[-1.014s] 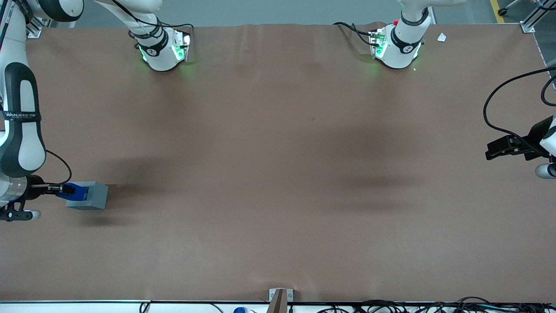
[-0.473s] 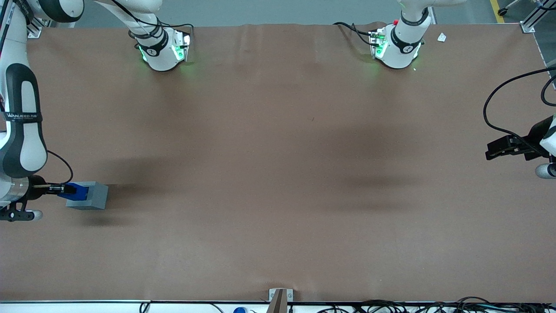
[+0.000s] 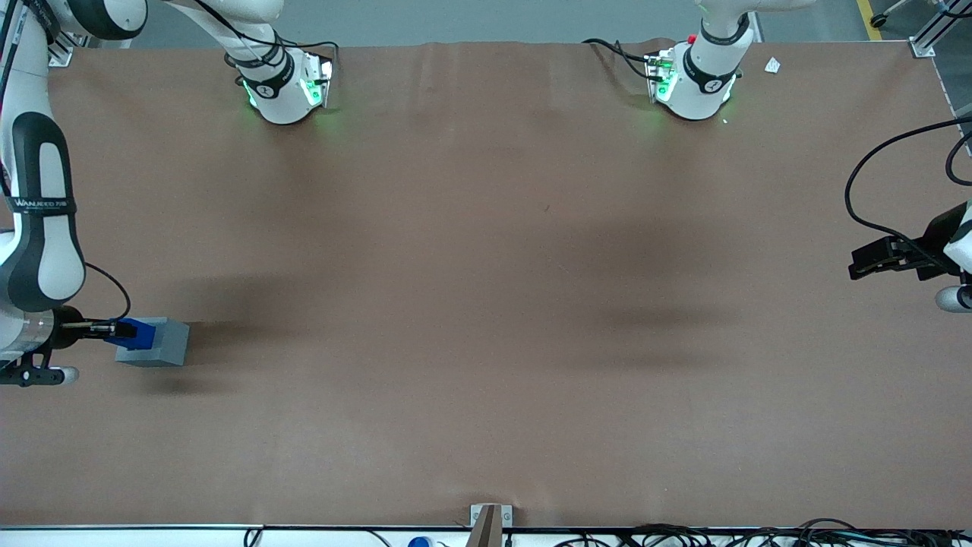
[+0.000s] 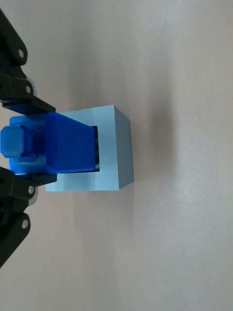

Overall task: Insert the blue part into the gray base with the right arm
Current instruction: 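Lower the blue block into the gray base's opening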

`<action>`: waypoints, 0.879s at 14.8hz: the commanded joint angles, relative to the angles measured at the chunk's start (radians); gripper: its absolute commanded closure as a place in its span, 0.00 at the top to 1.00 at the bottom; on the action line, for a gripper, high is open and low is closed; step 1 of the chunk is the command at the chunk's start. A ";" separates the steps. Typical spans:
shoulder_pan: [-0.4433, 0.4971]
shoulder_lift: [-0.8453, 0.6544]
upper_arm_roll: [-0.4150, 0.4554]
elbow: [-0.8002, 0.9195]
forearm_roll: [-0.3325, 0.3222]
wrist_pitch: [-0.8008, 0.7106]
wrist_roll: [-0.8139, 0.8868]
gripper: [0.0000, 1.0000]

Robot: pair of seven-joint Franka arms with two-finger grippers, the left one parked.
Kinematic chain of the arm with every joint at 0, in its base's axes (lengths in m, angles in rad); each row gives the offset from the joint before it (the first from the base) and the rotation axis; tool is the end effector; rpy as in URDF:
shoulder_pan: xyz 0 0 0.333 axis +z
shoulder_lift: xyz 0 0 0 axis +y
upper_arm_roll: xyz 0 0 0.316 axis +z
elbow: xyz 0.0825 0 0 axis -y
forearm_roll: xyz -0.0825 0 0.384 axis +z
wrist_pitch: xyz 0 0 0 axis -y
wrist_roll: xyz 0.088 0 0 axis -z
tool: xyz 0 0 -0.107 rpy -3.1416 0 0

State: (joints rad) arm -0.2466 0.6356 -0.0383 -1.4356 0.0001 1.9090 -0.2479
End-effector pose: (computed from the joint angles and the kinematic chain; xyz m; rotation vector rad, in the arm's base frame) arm 0.6731 -0.1923 0.3069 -3.1108 0.0489 0.2528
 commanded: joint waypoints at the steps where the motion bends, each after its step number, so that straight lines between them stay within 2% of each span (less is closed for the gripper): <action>1: -0.003 0.004 0.005 -0.012 -0.009 0.005 0.015 0.05; 5: -0.005 0.009 0.005 -0.012 -0.009 0.001 0.015 0.07; 6: -0.003 0.012 0.005 -0.012 -0.009 0.004 0.013 0.12; 8: -0.003 0.015 0.003 -0.011 -0.011 0.004 0.015 0.17; 13: -0.005 0.029 0.005 -0.011 -0.009 0.004 0.016 0.15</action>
State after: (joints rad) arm -0.2468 0.6364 -0.0384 -1.4355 0.0001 1.9091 -0.2466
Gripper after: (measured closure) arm 0.493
